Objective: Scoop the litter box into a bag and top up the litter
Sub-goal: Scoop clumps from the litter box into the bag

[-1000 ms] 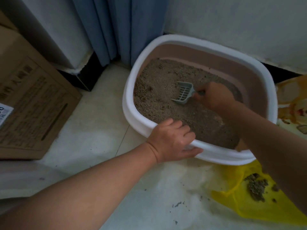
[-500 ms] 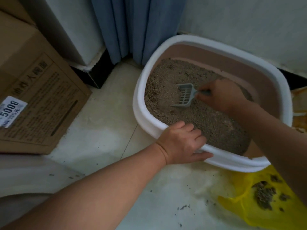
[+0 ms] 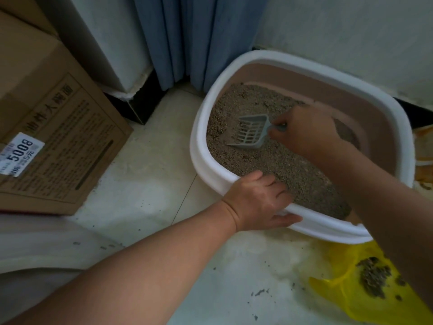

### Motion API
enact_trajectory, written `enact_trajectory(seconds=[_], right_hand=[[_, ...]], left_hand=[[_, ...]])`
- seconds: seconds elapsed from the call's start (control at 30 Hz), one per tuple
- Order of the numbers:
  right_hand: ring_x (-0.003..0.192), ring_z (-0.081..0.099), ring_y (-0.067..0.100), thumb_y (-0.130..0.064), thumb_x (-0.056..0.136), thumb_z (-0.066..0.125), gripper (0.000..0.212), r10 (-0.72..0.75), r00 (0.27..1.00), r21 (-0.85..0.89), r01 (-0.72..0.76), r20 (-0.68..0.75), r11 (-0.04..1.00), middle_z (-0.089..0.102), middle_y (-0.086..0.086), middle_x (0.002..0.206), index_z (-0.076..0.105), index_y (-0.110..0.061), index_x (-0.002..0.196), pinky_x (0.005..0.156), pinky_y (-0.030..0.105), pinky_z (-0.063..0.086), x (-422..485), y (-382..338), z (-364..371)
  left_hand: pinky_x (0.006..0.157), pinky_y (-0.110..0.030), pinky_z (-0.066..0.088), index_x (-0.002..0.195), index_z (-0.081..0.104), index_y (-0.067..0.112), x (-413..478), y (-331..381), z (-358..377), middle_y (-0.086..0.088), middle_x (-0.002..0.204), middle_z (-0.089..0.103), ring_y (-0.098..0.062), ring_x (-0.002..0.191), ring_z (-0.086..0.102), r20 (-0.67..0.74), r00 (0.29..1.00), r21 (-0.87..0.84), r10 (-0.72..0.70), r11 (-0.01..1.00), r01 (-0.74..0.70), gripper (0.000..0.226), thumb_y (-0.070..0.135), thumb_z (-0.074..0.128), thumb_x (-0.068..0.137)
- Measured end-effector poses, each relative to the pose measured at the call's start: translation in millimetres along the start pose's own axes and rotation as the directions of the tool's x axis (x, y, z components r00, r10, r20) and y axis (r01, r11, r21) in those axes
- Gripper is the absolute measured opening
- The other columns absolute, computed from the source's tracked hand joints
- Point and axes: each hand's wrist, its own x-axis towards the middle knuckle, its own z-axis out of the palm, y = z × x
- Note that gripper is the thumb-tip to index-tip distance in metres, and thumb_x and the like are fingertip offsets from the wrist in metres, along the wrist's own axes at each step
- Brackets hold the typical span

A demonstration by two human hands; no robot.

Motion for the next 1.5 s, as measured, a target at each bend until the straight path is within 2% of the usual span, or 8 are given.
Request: enact_trajectory(seconds=[0.13,0.27,0.53,0.67,0.83,1.2,1.4,1.5], right_hand=[[0.068,0.063,0.023,-0.045,0.095,0.057,0.028,0.071,0.997,-0.022,-0.071,0.003,0.997,0.067,0.002,0.076,0.074,-0.026,0.107,0.057,0.029,0.047,14,-12,6],[0.071,0.063,0.023,-0.042,0.097,0.053,0.028,-0.003,1.0,0.005,0.003,-0.022,1.0,0.067,0.002,0.08,0.073,-0.024,0.106,0.059,0.029,0.047,28,-34,20],[0.078,0.057,0.016,-0.043,0.099,0.052,0.032,-0.145,0.989,0.38,0.122,0.033,0.917,0.063,-0.007,0.094,0.067,-0.028,0.124,0.065,0.028,0.037,25,-7,57],[0.086,0.063,0.02,-0.047,0.098,0.052,0.032,-0.117,0.993,0.47,0.092,0.024,0.878,0.069,-0.002,0.1,0.068,-0.029,0.119,0.074,0.036,0.051,22,-2,72],[0.093,0.065,0.02,-0.044,0.097,0.057,0.028,-0.11,0.994,0.551,0.105,-0.023,0.828,0.072,-0.002,0.106,0.071,-0.031,0.117,0.081,0.041,0.053,14,0,78],[0.058,0.048,0.004,-0.039,0.098,0.058,0.024,-0.028,0.997,0.669,0.072,-0.076,0.74,0.058,-0.015,0.068,0.072,-0.025,0.112,0.054,0.025,0.033,11,3,72],[0.058,0.047,0.005,-0.039,0.097,0.059,0.024,-0.029,0.994,0.618,0.089,-0.106,0.781,0.063,-0.008,0.072,0.073,-0.026,0.113,0.054,0.026,0.033,-1,23,71],[0.06,0.048,-0.001,-0.038,0.097,0.06,0.025,0.008,0.994,0.617,0.06,-0.107,0.785,0.06,-0.016,0.073,0.072,-0.024,0.115,0.053,0.024,0.032,-13,33,72]], left_hand=[[0.064,-0.034,0.038,0.072,0.064,0.016,0,0,0,-0.002,0.07,0.062,-0.024,0.065,0.055,-0.001,1.0,-0.008,-0.012,1.0,0.012,0.038,0.05,0.065,0.089],[0.065,-0.035,0.038,0.072,0.063,0.016,0,0,0,-0.002,0.07,0.062,-0.024,0.066,0.056,0.006,1.0,-0.001,-0.006,1.0,0.006,0.039,0.05,0.064,0.09],[0.063,-0.036,0.033,0.072,0.065,0.016,-1,0,2,-0.002,0.069,0.061,-0.023,0.065,0.053,0.01,1.0,0.02,0.0,1.0,0.0,0.041,0.052,0.06,0.092],[0.063,-0.036,0.033,0.07,0.062,0.017,-1,0,2,-0.002,0.067,0.059,-0.023,0.064,0.052,0.009,1.0,0.033,-0.004,0.999,0.003,0.044,0.053,0.057,0.093],[0.062,-0.036,0.033,0.069,0.062,0.016,-1,0,3,-0.003,0.067,0.058,-0.024,0.064,0.052,0.01,1.0,0.048,0.004,0.999,-0.005,0.045,0.053,0.056,0.094],[0.062,-0.036,0.033,0.069,0.061,0.017,-1,0,3,-0.002,0.065,0.057,-0.024,0.063,0.052,0.004,1.0,0.078,0.018,0.997,-0.018,0.044,0.055,0.061,0.091],[0.062,-0.036,0.035,0.07,0.061,0.017,-1,-1,2,-0.001,0.067,0.057,-0.024,0.064,0.052,0.007,0.999,0.094,0.036,0.995,-0.036,0.044,0.055,0.059,0.092],[0.061,-0.036,0.035,0.069,0.06,0.017,-1,-1,2,-0.001,0.067,0.057,-0.024,0.063,0.052,0.012,0.999,0.11,0.042,0.993,-0.043,0.045,0.056,0.059,0.092]])
